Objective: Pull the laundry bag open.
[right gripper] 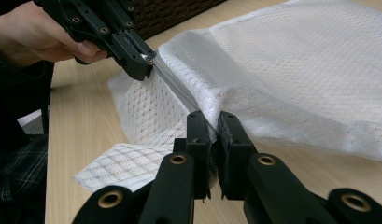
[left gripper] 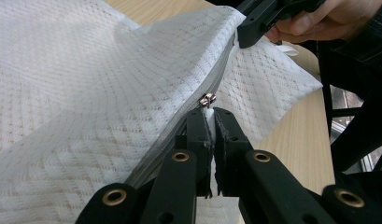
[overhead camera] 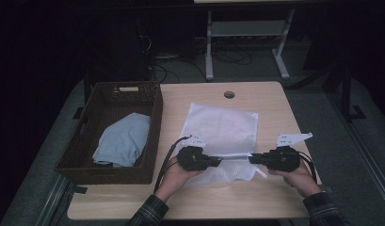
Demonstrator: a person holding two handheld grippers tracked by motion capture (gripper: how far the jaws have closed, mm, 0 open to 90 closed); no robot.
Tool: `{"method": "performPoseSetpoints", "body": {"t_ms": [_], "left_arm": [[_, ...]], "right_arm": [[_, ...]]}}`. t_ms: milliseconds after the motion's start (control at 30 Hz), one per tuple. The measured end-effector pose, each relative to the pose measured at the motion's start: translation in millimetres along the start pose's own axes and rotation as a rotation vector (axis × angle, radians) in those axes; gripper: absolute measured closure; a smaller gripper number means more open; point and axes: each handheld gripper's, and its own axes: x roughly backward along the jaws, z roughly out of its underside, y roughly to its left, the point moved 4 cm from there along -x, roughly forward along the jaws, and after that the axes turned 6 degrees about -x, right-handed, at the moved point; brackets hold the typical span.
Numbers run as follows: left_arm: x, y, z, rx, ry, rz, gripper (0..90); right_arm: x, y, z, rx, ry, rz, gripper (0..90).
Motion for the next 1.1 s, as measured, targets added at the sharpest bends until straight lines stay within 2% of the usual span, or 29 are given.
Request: {"method": "performPoseSetpoints", "body": {"t_ms": [1100], "left_arm": [[10.9, 9.2, 5.4, 0.018, -0.001, -0.022, 86.2]], "right_arm": [[6.5, -8.2, 0.3, -0.015, -0.010, 0.025, 83.7]]}}
